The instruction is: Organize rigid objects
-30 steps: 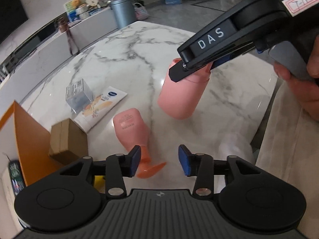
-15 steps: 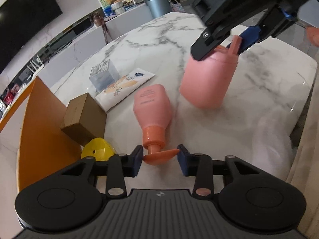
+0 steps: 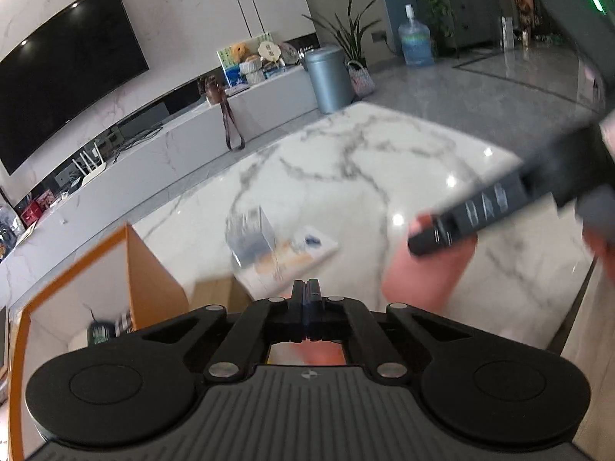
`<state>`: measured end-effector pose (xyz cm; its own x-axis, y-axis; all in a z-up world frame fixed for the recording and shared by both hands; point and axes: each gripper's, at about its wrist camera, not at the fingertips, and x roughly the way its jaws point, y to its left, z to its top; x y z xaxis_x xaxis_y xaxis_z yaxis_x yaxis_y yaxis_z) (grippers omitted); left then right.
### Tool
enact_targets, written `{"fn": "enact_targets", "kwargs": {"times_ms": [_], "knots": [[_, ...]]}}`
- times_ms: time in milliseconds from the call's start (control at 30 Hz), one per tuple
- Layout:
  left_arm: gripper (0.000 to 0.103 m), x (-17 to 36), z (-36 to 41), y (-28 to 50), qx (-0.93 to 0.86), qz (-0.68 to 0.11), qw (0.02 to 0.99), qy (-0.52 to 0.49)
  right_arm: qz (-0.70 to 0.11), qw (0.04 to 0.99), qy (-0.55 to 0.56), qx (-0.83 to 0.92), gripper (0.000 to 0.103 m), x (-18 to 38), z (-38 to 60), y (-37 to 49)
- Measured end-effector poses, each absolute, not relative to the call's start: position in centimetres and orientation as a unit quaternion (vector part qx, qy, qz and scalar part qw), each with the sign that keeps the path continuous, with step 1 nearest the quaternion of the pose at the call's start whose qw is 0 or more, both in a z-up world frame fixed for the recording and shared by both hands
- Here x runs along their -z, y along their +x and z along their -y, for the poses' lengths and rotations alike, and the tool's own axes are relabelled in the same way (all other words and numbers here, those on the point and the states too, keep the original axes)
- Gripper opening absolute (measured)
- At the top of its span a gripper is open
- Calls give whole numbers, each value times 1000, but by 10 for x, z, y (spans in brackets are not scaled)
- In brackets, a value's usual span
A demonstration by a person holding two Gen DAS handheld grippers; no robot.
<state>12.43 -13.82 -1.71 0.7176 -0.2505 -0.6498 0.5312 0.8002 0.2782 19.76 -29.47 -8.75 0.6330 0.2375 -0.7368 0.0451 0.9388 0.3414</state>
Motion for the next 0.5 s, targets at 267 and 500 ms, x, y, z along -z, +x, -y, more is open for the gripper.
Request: {"fn": "enact_targets", "kwargs": {"times_ms": [267,500], "knots": [[8,8,131,144,239,-402,867,171,-429,886,166,-60,53,89,294,201],[41,52,131,123,174,-457,858,158,-425,888,162,-67,54,88,291,200]]}}
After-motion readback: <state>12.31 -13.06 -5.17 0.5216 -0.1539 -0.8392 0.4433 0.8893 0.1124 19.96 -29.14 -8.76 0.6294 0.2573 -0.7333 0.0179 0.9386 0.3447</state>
